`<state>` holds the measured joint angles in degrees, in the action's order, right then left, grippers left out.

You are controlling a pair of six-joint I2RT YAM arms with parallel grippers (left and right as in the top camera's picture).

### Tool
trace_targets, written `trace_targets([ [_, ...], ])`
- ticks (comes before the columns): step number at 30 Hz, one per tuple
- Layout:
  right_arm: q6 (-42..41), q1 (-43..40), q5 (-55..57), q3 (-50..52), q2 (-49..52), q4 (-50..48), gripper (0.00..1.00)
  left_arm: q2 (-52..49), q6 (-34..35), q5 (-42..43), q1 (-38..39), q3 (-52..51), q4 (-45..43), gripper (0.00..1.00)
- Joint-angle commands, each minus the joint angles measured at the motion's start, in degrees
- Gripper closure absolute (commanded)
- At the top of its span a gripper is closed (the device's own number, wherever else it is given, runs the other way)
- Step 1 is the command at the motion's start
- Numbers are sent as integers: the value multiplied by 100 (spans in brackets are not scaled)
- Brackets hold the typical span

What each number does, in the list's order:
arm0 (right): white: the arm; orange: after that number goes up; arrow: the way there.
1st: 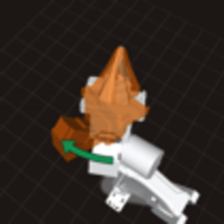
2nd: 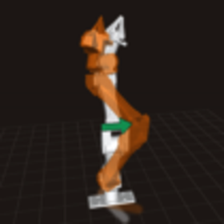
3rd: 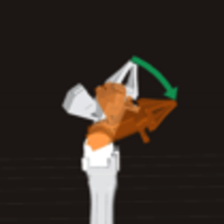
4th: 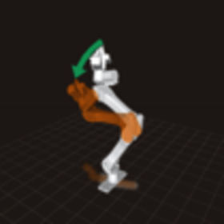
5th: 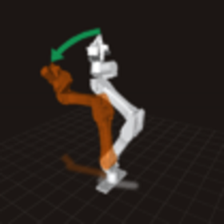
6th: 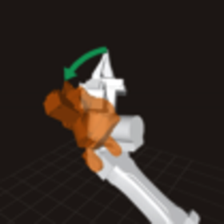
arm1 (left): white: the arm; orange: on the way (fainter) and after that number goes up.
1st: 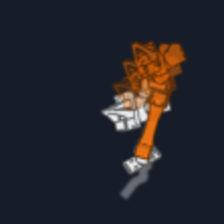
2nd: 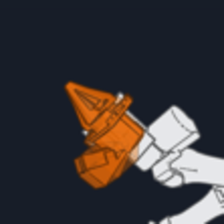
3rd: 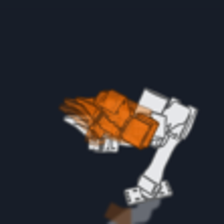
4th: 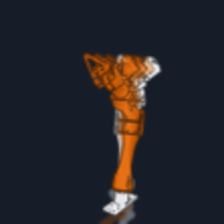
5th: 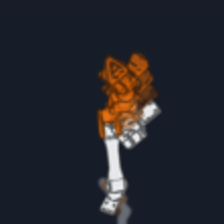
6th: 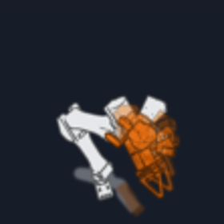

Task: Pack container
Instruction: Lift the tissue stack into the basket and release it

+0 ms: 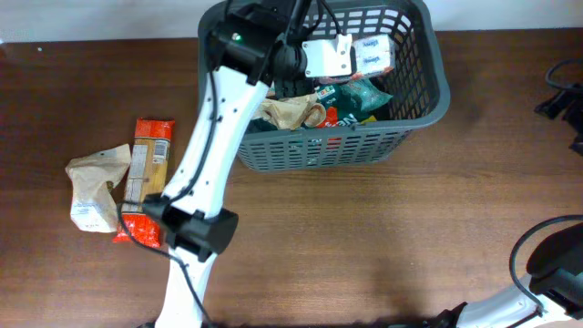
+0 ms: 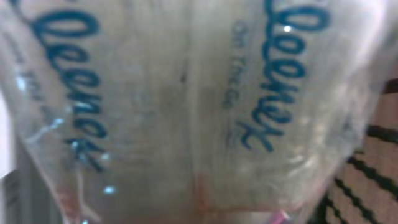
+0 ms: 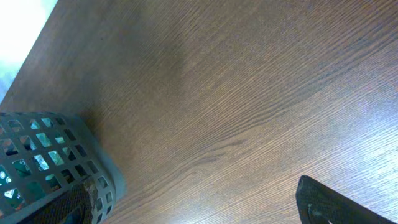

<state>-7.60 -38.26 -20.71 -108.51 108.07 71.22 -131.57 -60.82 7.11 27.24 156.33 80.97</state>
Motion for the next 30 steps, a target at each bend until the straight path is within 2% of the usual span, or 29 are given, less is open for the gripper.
trace_targets([
  [1,-42,33,-50,31,-118,-13,1,-354,-358,42,-168,-20,-208,98],
  [6,-42,33,-50,31,-118,-13,1,-828,-356,-116,-229,-20,-520,98],
  [7,-42,33,-50,31,-118,-13,1,-879,-356,-208,-229,-20,-568,95],
  [9,-42,33,-50,31,-118,-13,1,-957,-354,-442,-227,-20,-675,73],
  [10,-42,33,-50,31,-118,-13,1,-968,-337,-531,-227,-20,-682,49],
  [11,-42,33,-50,31,-118,-13,1,-962,-229,-584,-227,-17,-680,1],
  [16,-42,33,-50,31,-118,-13,1,-496,890,-872,-229,-17,-625,1],
  [22,-42,33,-50,31,-118,-13,1,942,901,-1788,-426,-17,-199,1],
  [26,-42,33,-50,31,-118,-13,1,1967,1095,-1766,-994,-85,-26,1],
  [30,-42,33,-50,31,-118,-13,1,3012,1152,-1211,-2035,-763,-61,1],
])
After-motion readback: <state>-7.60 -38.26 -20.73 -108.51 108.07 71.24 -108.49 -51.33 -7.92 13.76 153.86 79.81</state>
